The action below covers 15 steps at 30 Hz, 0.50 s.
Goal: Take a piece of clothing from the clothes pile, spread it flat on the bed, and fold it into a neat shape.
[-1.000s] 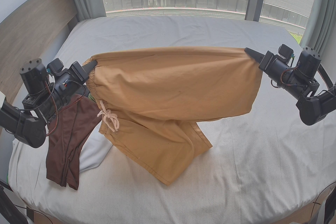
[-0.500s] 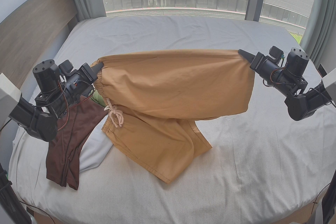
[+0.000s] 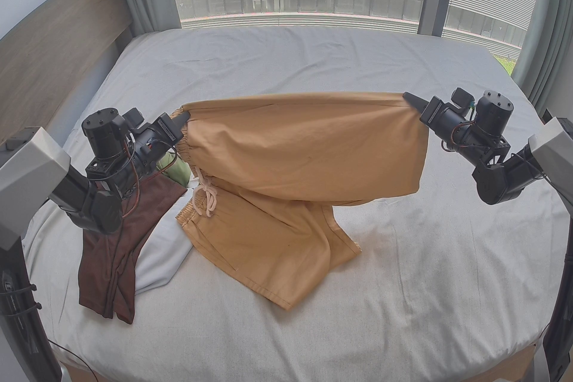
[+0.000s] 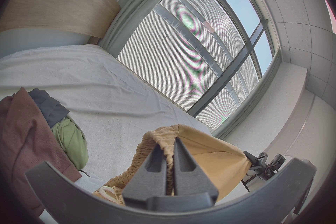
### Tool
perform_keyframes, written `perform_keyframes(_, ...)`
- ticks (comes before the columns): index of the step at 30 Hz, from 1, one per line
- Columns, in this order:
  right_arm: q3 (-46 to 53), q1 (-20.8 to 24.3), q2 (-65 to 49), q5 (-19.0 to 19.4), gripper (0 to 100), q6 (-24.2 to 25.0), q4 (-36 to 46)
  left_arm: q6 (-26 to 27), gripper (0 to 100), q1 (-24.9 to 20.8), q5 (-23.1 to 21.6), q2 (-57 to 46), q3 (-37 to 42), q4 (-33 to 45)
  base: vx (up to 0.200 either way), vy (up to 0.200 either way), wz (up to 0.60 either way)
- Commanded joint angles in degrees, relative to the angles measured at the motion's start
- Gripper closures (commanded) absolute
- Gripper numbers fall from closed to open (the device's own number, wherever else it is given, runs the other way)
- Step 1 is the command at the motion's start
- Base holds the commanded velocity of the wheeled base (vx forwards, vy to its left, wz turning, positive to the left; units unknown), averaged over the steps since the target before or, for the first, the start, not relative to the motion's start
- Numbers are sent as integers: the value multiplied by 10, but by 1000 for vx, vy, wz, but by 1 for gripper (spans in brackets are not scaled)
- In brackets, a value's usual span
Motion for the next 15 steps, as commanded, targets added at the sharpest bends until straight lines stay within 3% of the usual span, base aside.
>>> perform_keyframes(1, -35, -1, 44, 1, 100, 2, -2, -1, 100, -1, 0, 53, -45, 1, 0, 0, 0)
perform_keyframes(15, -156, 0, 148, 1, 100, 3, 7, -4, 100, -5, 2, 130, -137, 9, 0, 0, 0)
